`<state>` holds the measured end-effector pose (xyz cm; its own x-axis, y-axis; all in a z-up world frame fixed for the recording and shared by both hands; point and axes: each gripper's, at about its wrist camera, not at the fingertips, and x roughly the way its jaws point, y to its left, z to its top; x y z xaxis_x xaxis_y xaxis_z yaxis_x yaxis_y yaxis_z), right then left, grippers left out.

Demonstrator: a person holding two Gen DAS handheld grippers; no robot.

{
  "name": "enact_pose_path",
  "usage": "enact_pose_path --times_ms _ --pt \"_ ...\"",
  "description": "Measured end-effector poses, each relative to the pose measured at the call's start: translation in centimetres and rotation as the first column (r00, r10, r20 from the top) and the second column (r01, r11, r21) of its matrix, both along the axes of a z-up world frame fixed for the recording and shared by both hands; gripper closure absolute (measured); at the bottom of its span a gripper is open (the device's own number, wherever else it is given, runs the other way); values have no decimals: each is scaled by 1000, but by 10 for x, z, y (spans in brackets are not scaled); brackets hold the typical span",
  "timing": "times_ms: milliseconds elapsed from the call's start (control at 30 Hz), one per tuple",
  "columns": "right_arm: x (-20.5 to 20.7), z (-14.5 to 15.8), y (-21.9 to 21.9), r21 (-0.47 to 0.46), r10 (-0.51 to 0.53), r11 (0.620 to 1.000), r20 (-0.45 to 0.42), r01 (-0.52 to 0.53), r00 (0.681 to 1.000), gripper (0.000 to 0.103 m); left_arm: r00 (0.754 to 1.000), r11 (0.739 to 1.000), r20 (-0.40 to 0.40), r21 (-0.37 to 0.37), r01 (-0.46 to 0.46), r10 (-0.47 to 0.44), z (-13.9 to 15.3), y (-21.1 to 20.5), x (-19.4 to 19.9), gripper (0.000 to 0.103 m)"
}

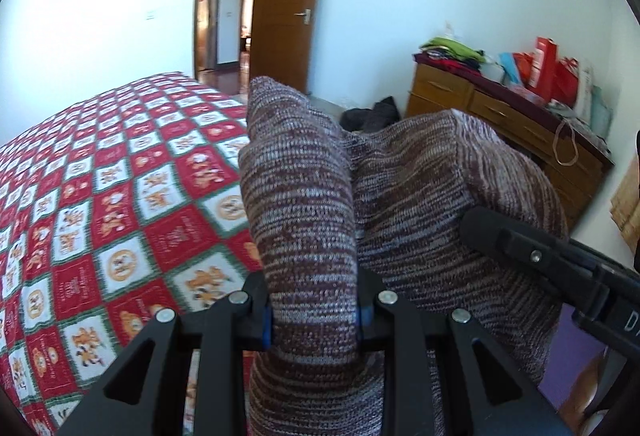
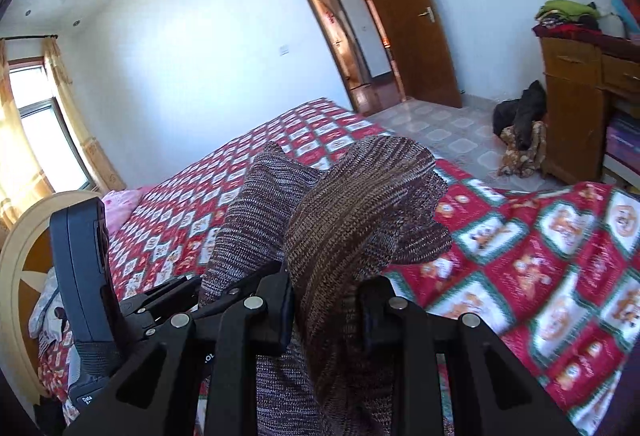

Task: Fold small clothes

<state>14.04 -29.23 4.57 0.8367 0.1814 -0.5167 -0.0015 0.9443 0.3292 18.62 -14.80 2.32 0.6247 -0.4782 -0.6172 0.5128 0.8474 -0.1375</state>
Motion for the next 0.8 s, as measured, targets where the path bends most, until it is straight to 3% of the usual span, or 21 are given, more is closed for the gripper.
enact_pose_path --times_ms 300,533,667,800 --pt "-19 -10 -53 1 -110 994 -13 111 994 76 998 997 -19 35 69 -68 -13 -59 -5 74" --pt "-5 -28 -93 -33 -165 986 -20 164 986 76 998 996 -15 63 62 -61 -30 -99 0 74" --pt "11 -46 -106 -111 -177 979 -21 174 984 76 1000 995 1 94 27 -27 -47 -119 8 74" --pt "30 -75 -126 -125 -190 976 -85 178 978 76 1000 989 -25 149 20 -17 -73 -137 18 74"
